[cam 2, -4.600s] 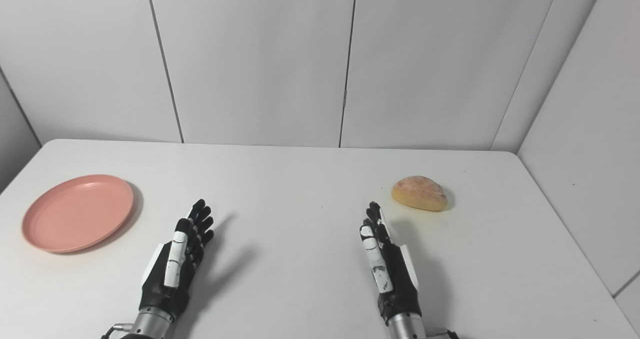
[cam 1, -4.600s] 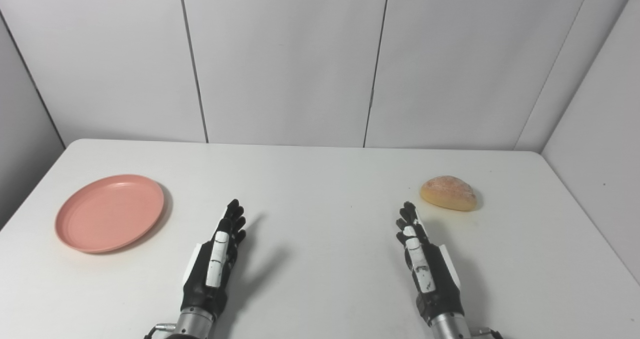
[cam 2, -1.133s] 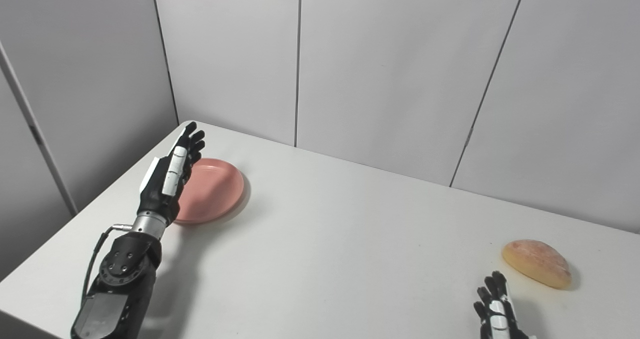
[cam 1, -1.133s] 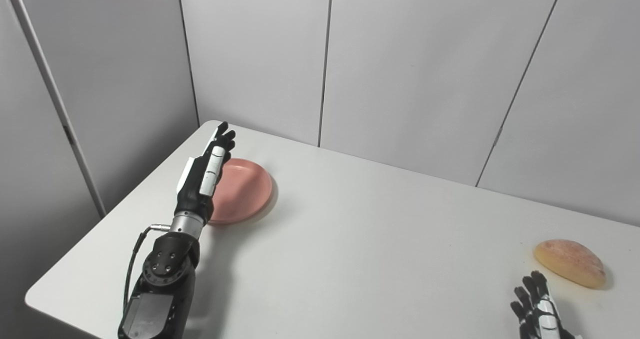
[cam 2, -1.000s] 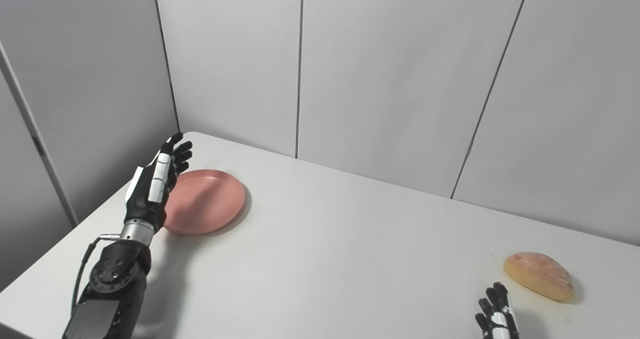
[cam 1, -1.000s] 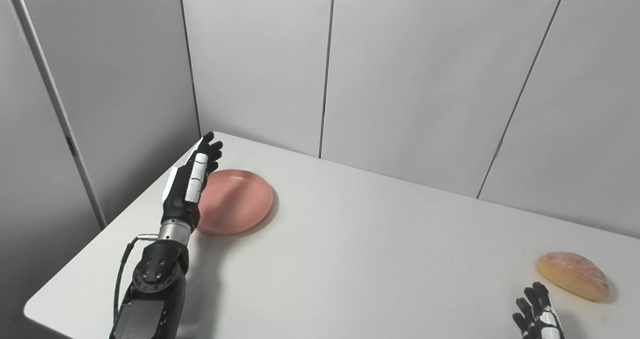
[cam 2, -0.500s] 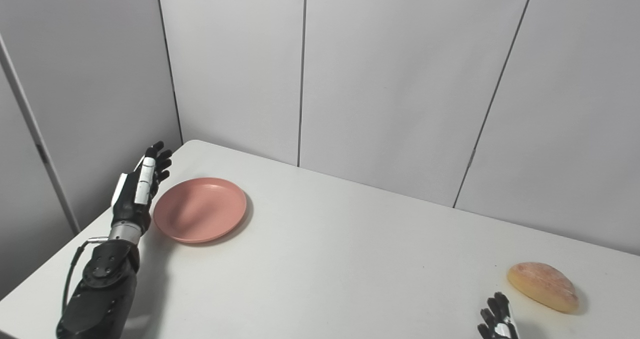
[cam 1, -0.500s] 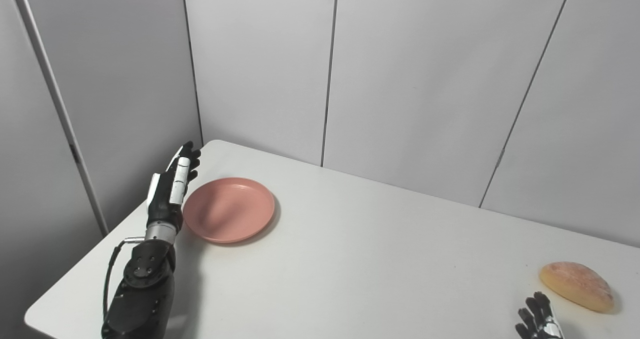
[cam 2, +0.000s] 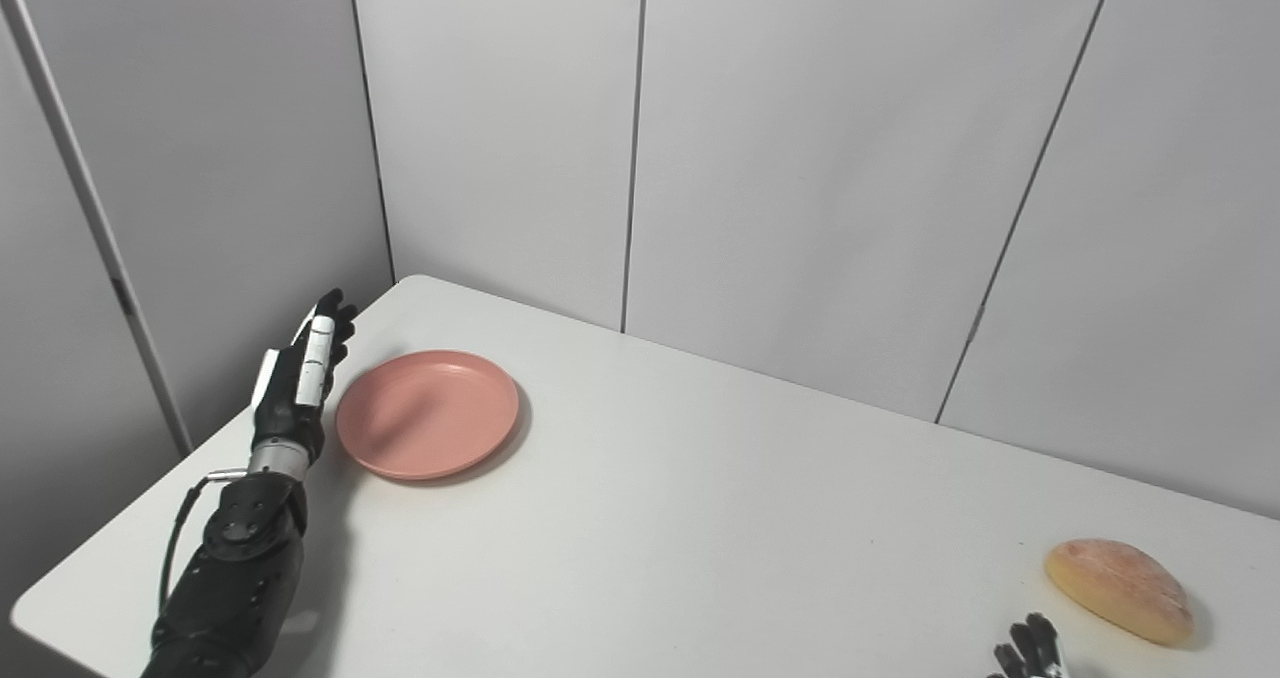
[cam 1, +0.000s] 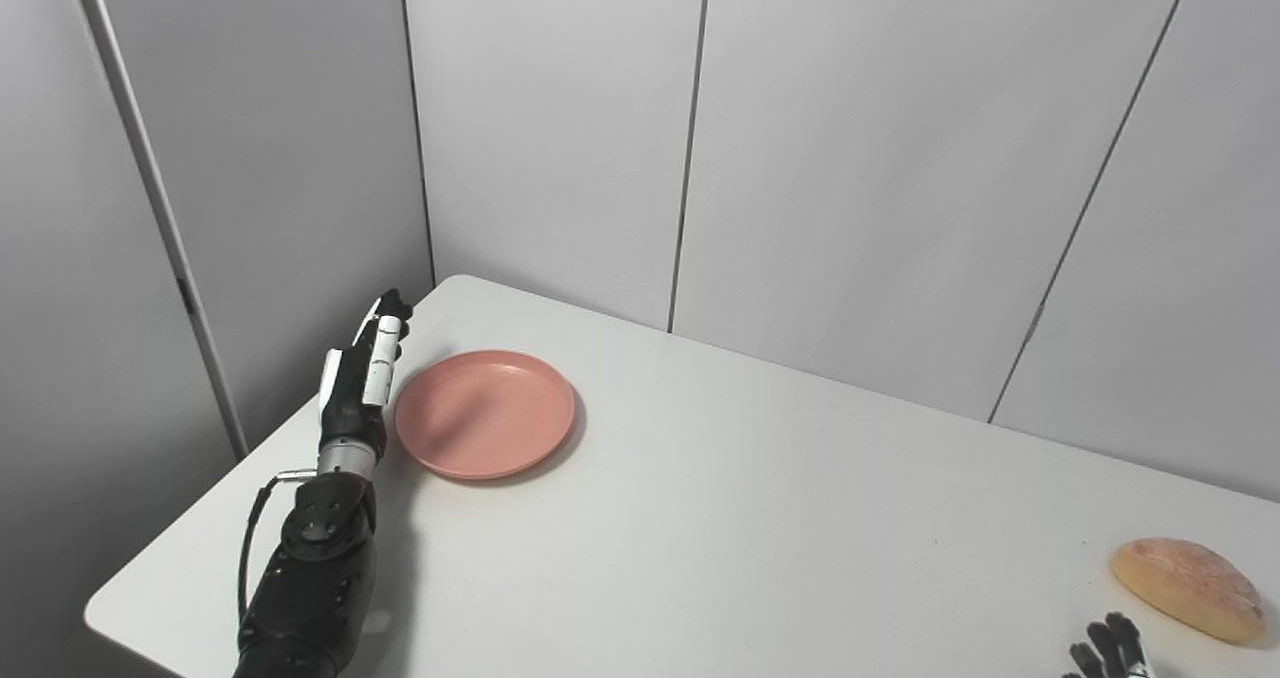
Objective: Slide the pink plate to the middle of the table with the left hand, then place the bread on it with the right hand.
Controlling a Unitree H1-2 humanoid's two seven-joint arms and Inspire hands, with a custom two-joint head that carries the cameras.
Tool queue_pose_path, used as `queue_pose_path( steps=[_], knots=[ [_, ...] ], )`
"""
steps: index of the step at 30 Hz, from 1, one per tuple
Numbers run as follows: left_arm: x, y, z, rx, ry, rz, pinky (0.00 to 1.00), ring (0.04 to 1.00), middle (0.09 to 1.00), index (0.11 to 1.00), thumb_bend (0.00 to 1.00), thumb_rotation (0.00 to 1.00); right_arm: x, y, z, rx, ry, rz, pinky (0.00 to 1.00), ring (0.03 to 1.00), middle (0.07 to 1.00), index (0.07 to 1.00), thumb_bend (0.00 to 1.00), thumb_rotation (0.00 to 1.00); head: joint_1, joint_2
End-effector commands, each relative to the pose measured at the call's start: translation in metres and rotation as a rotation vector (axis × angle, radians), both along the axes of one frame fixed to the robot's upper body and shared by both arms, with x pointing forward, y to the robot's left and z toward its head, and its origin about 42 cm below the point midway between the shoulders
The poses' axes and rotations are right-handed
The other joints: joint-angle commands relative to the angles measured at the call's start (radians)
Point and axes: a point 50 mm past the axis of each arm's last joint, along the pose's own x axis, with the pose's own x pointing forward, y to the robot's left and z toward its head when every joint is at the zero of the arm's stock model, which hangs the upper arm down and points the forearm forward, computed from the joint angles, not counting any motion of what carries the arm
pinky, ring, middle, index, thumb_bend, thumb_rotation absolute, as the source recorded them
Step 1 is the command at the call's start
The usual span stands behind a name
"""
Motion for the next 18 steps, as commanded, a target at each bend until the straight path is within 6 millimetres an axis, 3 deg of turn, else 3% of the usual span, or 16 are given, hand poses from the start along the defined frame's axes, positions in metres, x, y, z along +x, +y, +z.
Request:
queue_pose_path(
  steps=[1, 18],
  knots=[
    [0.013, 0.005, 0.033, 0.043, -0.112, 0.014, 0.99, 0.95, 0.923, 0.919, 0.7, 1.0, 0.008, -0.002, 0.019, 0.0, -0.108, 0.005, 1.0, 1.0, 1.0, 1.0, 0.54, 0.9, 0.002, 0.002],
    [0.013, 0.003, 0.013, 0.005, -0.061, 0.015, 0.98, 0.949, 0.92, 0.927, 0.7, 1.0, 0.001, -0.001, 0.022, 0.024, -0.107, -0.008, 1.0, 1.0, 1.0, 1.0, 0.58, 0.88, 0.01, 0.021]
  ],
)
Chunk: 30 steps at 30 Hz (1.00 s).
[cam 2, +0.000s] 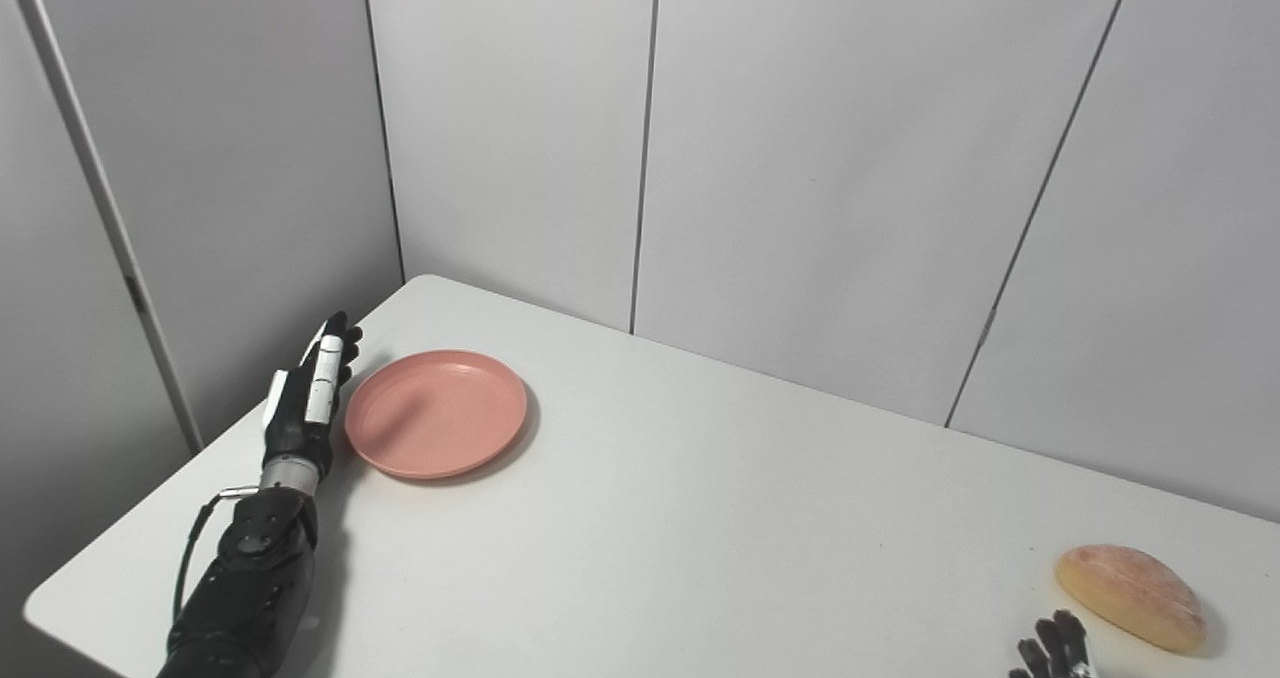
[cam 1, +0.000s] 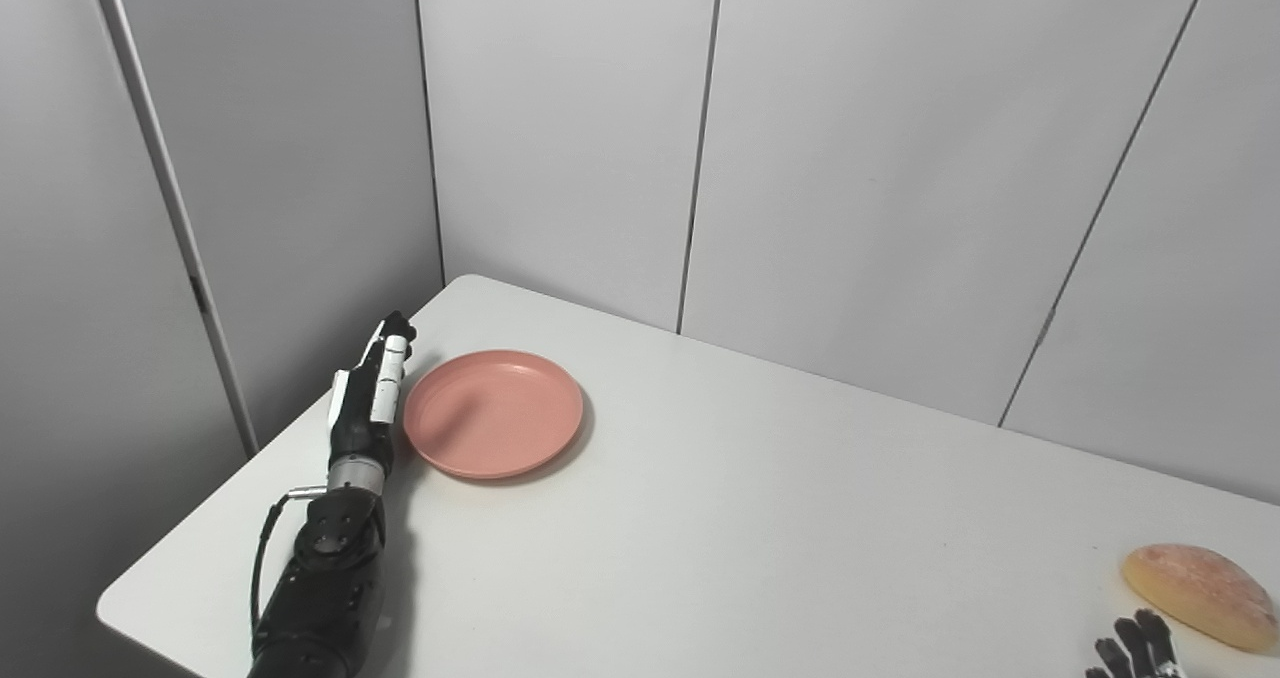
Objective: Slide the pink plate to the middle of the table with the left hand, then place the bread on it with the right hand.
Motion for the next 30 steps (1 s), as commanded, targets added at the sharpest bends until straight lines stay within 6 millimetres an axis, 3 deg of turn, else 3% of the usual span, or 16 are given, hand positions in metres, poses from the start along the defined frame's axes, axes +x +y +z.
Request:
queue_pose_path(
  steps=[1, 16, 23, 30],
  knots=[
    [0.013, 0.0, 0.029, 0.037, -0.089, -0.004, 0.98, 0.95, 0.921, 0.927, 0.7, 1.0, 0.003, -0.001, 0.016, 0.002, -0.092, -0.009, 1.0, 1.0, 1.0, 1.0, 0.58, 0.88, -0.002, 0.004],
    [0.017, -0.03, 0.014, -0.005, -0.06, -0.077, 0.93, 0.93, 0.919, 0.916, 0.74, 1.0, 0.003, -0.003, 0.017, -0.012, -0.093, -0.039, 1.0, 0.99, 0.981, 0.968, 0.6, 0.87, 0.001, 0.01],
    [0.022, -0.042, 0.009, -0.013, -0.056, -0.1, 1.0, 0.926, 0.919, 0.914, 0.74, 1.0, 0.004, -0.002, 0.018, 0.0, -0.093, -0.041, 1.0, 0.987, 0.974, 0.962, 0.64, 0.85, -0.005, 0.015],
    [0.022, -0.057, 0.01, -0.039, -0.057, -0.134, 0.98, 0.933, 0.918, 0.91, 0.77, 1.0, 0.002, -0.001, 0.019, 0.002, -0.094, -0.04, 1.0, 0.977, 0.964, 0.952, 0.63, 0.85, -0.015, 0.029]
  ],
)
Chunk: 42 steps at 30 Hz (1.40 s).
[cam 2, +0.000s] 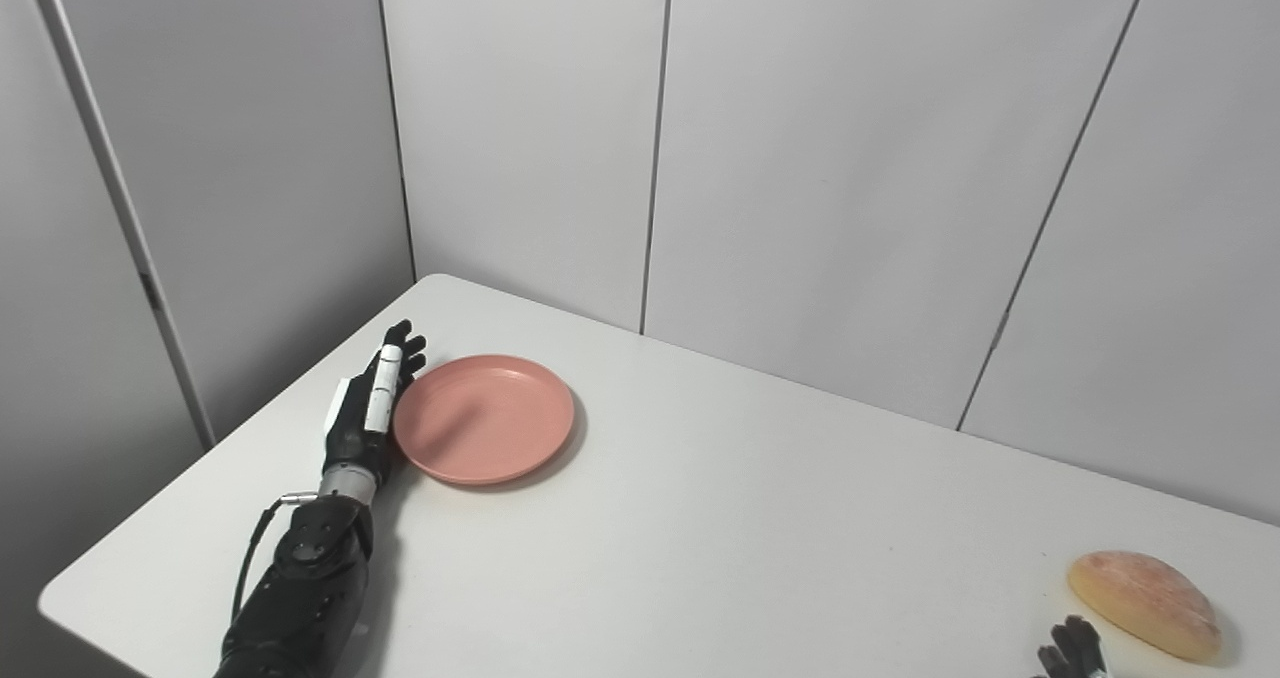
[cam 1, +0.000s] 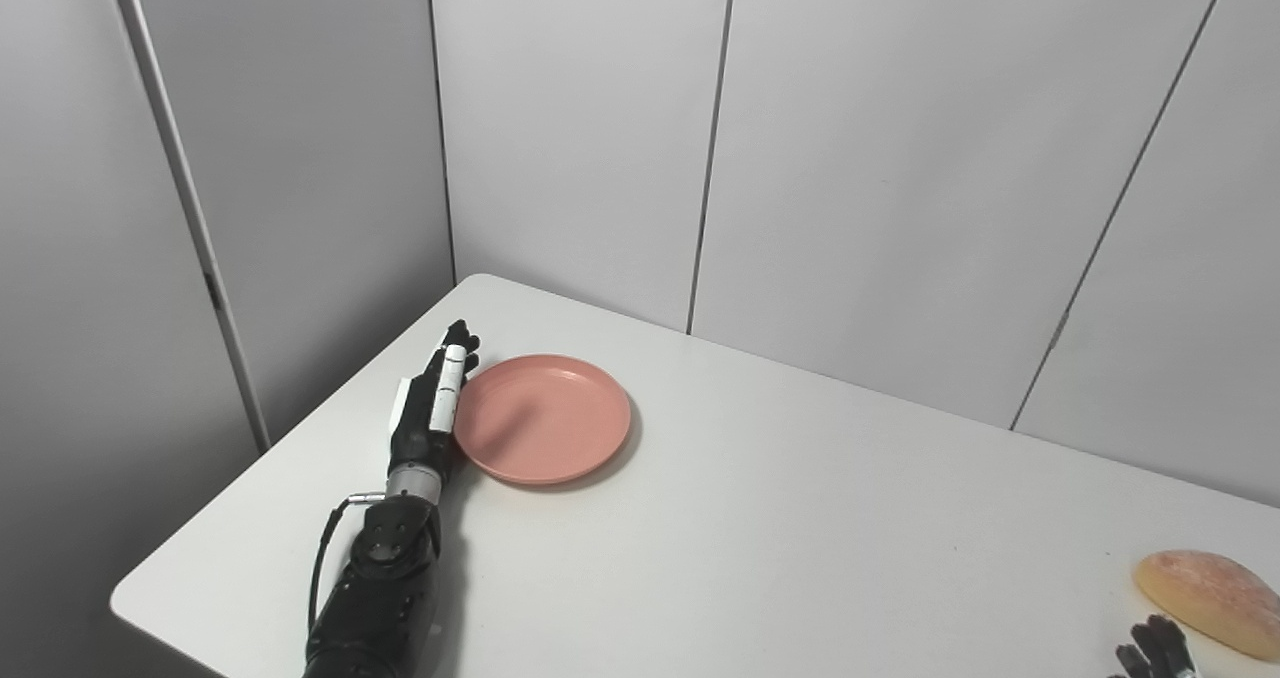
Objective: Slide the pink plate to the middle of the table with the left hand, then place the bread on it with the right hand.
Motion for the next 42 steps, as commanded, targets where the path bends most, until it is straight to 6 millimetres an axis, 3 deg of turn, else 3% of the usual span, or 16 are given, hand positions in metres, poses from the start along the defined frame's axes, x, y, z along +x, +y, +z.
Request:
queue_pose_path(
  steps=[1, 12, 21, 26, 31, 42],
  knots=[
    [0.009, -0.009, 0.019, 0.0, -0.053, -0.035, 0.99, 0.938, 0.923, 0.914, 0.78, 1.0, 0.003, 0.0, 0.017, 0.003, -0.087, -0.007, 1.0, 0.978, 0.963, 0.949, 0.63, 0.85, -0.001, 0.001],
    [0.016, -0.037, 0.012, -0.007, -0.069, -0.099, 0.93, 0.914, 0.905, 0.898, 0.76, 1.0, 0.002, -0.001, 0.017, 0.002, -0.095, -0.006, 1.0, 0.98, 0.962, 0.949, 0.63, 0.84, -0.01, 0.013],
    [0.019, -0.075, 0.01, -0.031, -0.051, -0.188, 0.98, 0.927, 0.91, 0.913, 0.78, 1.0, 0.0, 0.001, 0.018, 0.0, -0.092, -0.004, 1.0, 0.989, 0.976, 0.964, 0.62, 0.85, -0.023, 0.026],
    [0.024, -0.099, 0.01, -0.051, -0.063, -0.215, 0.93, 0.91, 0.897, 0.897, 0.76, 1.0, -0.001, 0.003, 0.019, 0.005, -0.096, -0.003, 1.0, 0.984, 0.971, 0.964, 0.6, 0.85, -0.033, 0.038],
    [0.026, -0.123, 0.009, -0.046, -0.036, -0.269, 0.93, 0.914, 0.9, 0.903, 0.76, 1.0, -0.001, 0.005, 0.022, 0.01, -0.099, -0.005, 1.0, 0.999, 0.98, 0.96, 0.67, 0.85, -0.034, 0.049],
    [0.026, -0.15, 0.003, -0.044, -0.008, -0.35, 0.97, 0.928, 0.913, 0.916, 0.75, 1.0, -0.006, 0.01, 0.032, -0.027, -0.1, -0.01, 1.0, 1.0, 0.983, 0.97, 0.6, 0.86, -0.073, 0.071]
  ],
)
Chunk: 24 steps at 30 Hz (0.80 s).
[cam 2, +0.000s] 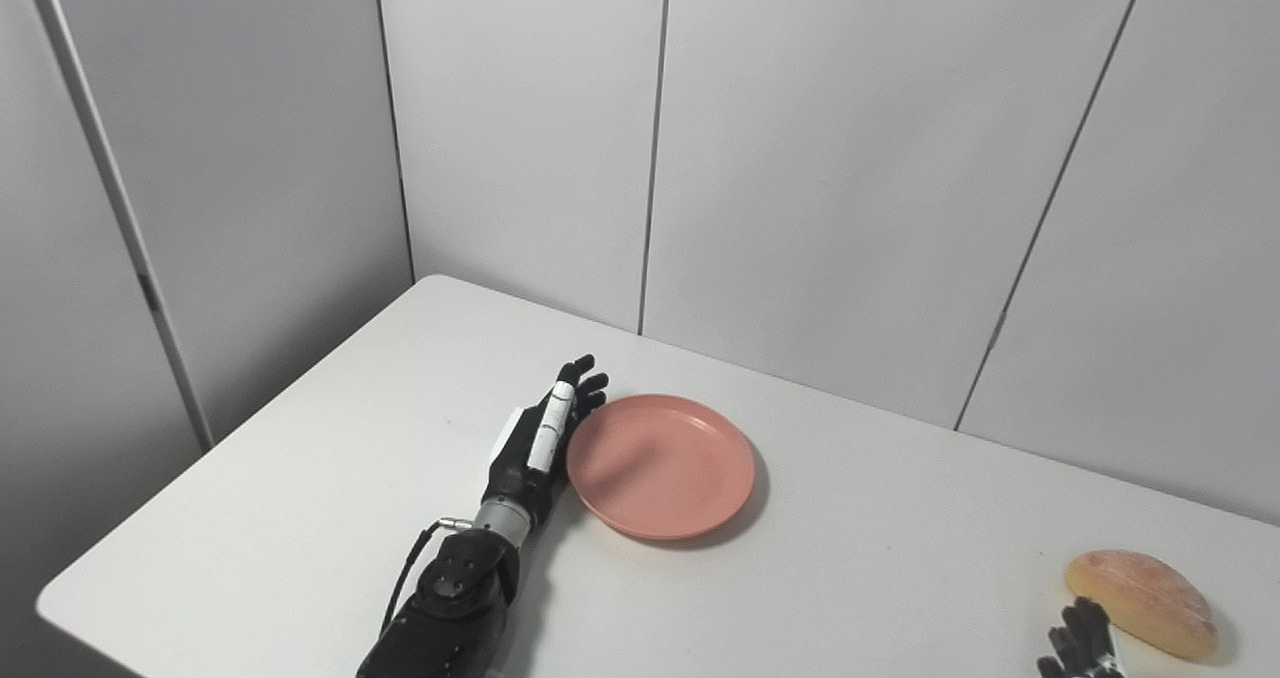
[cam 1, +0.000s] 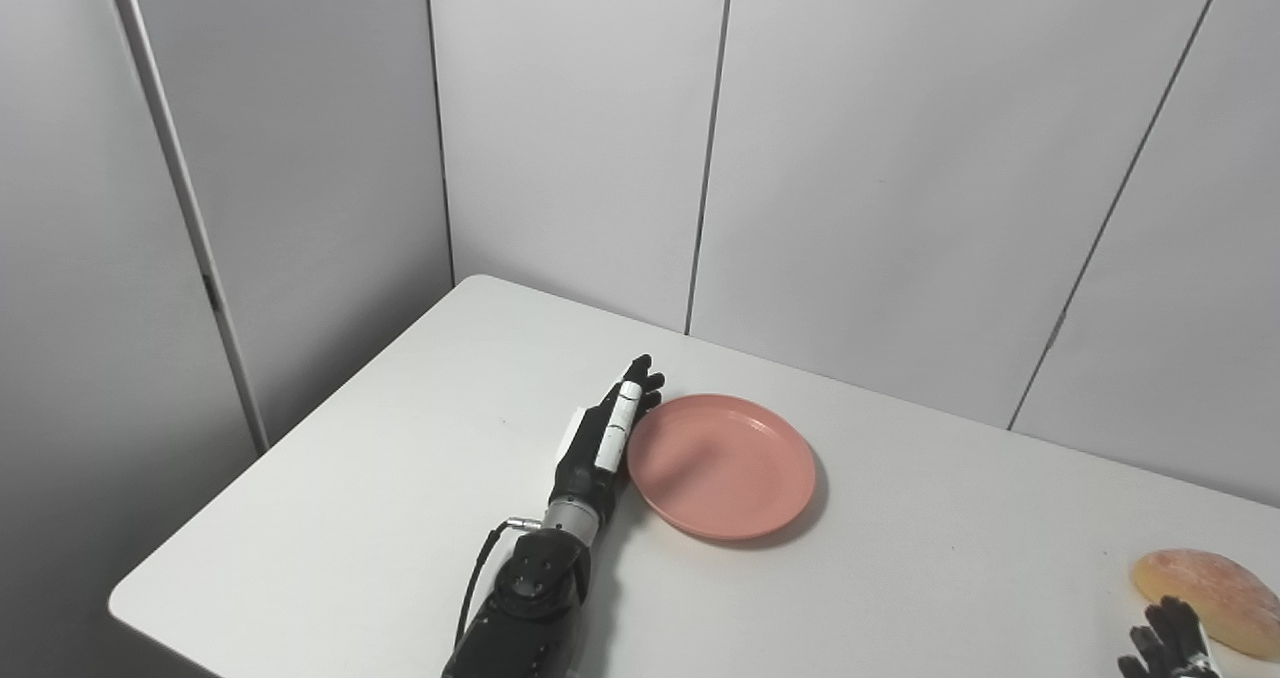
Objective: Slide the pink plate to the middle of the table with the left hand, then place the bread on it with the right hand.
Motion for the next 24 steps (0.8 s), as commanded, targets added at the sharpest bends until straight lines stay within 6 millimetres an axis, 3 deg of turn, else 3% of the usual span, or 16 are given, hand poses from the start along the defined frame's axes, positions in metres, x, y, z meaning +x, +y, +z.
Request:
queue_pose_path(
  steps=[1, 13, 24],
  knots=[
    [0.007, -0.011, 0.011, 0.011, -0.031, -0.039, 0.97, 0.928, 0.914, 0.917, 0.75, 1.0, 0.001, 0.002, 0.014, 0.003, -0.04, 0.004, 1.0, 1.0, 0.983, 0.971, 0.58, 0.86, -0.003, 0.002],
    [0.009, -0.03, 0.011, 0.019, -0.028, -0.113, 0.95, 0.932, 0.921, 0.924, 0.76, 1.0, 0.002, 0.003, 0.018, -0.01, -0.037, -0.002, 1.0, 1.0, 0.98, 0.969, 0.5, 0.86, -0.065, 0.042],
    [0.002, -0.048, 0.012, -0.002, -0.01, -0.194, 0.96, 0.934, 0.922, 0.925, 0.79, 1.0, 0.01, 0.008, 0.014, 0.011, -0.033, 0.007, 1.0, 0.978, 0.952, 0.941, 0.6, 0.79, -0.172, 0.09]
  ],
)
